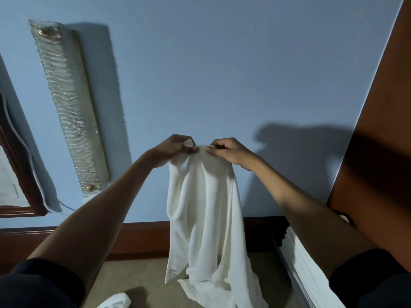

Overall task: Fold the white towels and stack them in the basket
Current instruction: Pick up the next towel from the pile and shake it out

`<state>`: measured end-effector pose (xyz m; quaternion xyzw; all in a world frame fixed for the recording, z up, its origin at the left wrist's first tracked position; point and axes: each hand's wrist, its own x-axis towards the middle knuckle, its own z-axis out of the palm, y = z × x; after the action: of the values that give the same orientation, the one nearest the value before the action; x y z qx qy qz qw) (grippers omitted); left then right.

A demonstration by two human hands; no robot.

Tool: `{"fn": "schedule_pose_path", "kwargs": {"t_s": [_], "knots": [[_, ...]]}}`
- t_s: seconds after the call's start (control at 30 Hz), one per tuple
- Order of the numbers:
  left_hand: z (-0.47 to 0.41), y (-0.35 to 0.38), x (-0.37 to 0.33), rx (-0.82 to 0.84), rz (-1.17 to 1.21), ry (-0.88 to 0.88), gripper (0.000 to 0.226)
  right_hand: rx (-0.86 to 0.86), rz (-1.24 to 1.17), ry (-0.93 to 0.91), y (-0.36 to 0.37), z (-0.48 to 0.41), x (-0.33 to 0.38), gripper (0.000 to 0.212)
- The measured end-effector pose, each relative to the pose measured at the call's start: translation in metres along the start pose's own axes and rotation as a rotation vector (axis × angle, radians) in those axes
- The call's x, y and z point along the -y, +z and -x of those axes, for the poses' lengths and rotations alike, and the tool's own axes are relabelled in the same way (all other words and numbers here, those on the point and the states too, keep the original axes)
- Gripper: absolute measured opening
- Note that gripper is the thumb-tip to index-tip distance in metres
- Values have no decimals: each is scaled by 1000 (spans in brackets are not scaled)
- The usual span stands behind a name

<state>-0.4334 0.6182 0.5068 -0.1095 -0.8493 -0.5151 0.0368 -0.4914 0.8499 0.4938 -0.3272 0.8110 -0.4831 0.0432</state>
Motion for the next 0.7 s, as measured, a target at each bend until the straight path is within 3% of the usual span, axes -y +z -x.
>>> {"fn": "schedule_pose_path", "kwargs": {"t_s": [0.3,0.47,0.7], "knots": [[-14,-7,-23,-440,-68,65,20,-23,-122,31,18,4,6,53],[-17,-28,-5,-681,-141,-33,15,11,-95,68,10,10,-1,40],[-3,-51,43,-947,-207,-204,19,78,-17,152,0,24,-31,52]]}}
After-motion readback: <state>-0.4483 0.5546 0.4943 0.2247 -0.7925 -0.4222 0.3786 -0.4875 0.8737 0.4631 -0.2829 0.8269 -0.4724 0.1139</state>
